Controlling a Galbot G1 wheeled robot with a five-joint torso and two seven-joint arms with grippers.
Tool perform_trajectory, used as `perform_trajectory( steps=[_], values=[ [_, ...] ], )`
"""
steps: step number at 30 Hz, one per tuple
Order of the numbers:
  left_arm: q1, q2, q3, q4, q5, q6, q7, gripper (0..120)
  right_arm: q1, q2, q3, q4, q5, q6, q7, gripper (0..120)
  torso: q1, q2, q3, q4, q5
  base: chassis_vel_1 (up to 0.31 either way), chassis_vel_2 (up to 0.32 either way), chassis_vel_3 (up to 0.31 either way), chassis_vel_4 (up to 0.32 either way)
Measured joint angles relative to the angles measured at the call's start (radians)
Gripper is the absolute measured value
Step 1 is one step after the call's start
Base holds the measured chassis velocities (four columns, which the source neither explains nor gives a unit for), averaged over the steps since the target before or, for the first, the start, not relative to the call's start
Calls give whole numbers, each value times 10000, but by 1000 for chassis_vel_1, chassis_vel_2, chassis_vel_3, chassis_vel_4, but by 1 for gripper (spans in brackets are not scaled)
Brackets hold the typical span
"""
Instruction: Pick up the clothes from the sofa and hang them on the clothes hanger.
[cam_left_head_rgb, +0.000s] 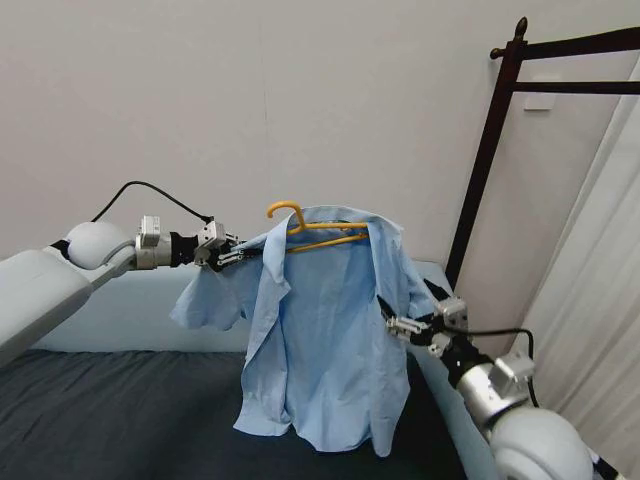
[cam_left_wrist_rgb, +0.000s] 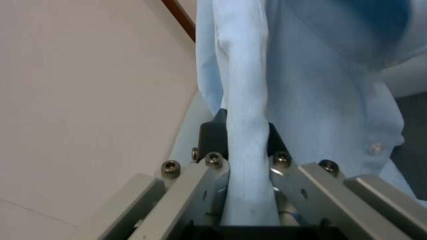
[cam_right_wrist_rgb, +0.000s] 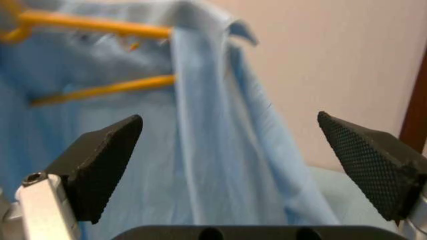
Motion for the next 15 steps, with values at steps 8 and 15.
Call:
perform_trajectory(
  steps=[8, 15],
  values=[
    [111, 30, -36, -359, 38, 55, -29, 1, 1559, 81, -636, -229, 919, -358, 381, 89, 0, 0, -1, -2, 0, 0, 0, 0, 0],
    [264, -81, -187, -296, 72, 88, 26, 1, 1434, 222, -778, -299, 897, -416, 414, 68, 1, 0, -1, -2, 0, 0, 0, 0, 0]
  ],
)
